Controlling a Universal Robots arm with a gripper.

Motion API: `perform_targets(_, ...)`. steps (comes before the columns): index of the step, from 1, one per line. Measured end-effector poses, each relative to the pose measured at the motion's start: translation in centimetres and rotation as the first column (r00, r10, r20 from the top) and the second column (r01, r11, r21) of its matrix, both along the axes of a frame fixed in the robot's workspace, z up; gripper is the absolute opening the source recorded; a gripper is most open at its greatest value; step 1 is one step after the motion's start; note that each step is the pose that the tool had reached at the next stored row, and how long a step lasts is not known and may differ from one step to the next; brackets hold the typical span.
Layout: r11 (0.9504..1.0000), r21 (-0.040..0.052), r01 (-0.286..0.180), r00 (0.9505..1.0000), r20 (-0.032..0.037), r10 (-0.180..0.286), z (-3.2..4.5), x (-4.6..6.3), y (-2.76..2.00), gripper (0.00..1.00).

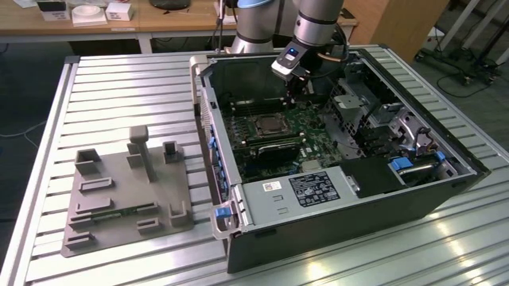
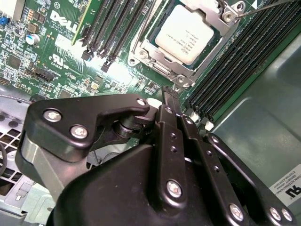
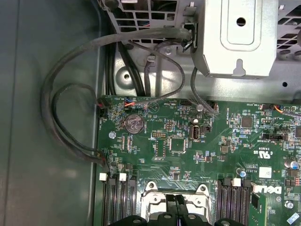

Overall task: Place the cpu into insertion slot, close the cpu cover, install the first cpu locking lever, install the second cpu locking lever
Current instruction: 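Close the cpu cover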

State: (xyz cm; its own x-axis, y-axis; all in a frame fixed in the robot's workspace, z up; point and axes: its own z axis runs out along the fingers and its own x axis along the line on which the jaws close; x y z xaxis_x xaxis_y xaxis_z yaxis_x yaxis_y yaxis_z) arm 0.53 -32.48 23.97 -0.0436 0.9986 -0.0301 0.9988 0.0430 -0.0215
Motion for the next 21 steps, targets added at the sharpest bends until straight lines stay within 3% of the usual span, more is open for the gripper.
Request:
perform_targets(8, 1.0, 0.0, 0.0, 1.0, 0.0, 0.0, 0.0, -0.6, 0.0, 0.1)
perform_targets(21, 1.0, 0.0001, 0.0, 1.0, 0.0006, 0.0, -0.38, -4.1, 0.0, 0.1)
